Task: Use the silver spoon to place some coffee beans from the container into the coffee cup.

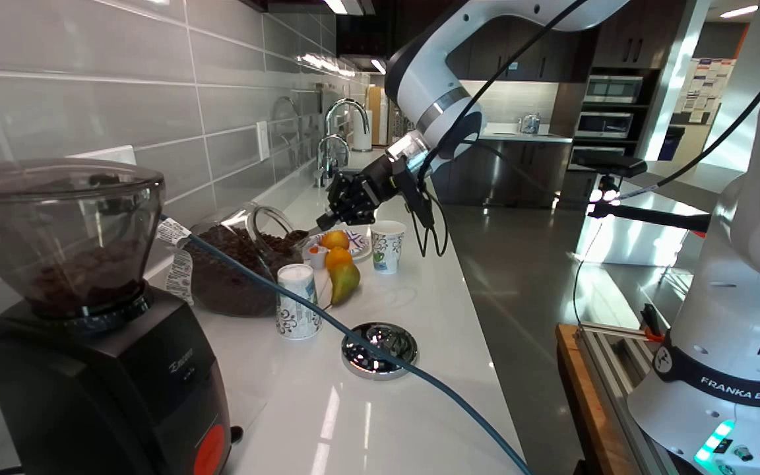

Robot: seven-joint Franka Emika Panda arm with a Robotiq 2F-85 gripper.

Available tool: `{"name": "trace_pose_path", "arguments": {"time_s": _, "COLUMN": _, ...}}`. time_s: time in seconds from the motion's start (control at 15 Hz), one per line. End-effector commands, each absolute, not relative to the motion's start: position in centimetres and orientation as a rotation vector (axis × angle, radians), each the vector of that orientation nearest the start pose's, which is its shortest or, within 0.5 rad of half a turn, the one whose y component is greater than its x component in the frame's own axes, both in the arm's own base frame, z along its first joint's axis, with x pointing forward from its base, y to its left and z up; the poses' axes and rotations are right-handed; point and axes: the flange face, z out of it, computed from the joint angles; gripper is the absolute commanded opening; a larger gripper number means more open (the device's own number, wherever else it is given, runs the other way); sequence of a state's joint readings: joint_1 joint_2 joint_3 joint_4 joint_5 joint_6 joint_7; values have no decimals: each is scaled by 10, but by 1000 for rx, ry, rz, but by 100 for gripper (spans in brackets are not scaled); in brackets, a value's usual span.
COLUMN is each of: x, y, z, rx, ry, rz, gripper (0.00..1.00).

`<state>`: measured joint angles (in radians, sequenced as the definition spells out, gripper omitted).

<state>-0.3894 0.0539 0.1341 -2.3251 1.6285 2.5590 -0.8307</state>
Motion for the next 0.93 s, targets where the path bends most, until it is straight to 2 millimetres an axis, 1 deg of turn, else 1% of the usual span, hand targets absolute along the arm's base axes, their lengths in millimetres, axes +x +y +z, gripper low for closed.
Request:
{"name": "trace_pose_path", "arguments": {"time_s": 0.0, "x": 473, "y": -146, "z": 335, "rx": -2055, "ry": 850, "rz": -808, "gripper": 1}}
{"name": "trace_pose_path", "arguments": {"time_s": 0.27, "x": 452, "y": -151, "z": 345, "rx": -2021, "ry": 810, "rz": -883, "gripper": 1}}
{"name": "trace_pose_path", "arguments": {"time_s": 0.53, "x": 430, "y": -154, "z": 344, "rx": -1989, "ry": 803, "rz": -906, "gripper": 1}}
{"name": "trace_pose_path", "arguments": {"time_s": 0.67, "x": 416, "y": -156, "z": 344, "rx": -1959, "ry": 816, "rz": -922, "gripper": 1}}
{"name": "trace_pose_path", "arguments": {"time_s": 0.87, "x": 393, "y": -164, "z": 347, "rx": -1906, "ry": 851, "rz": -959, "gripper": 1}}
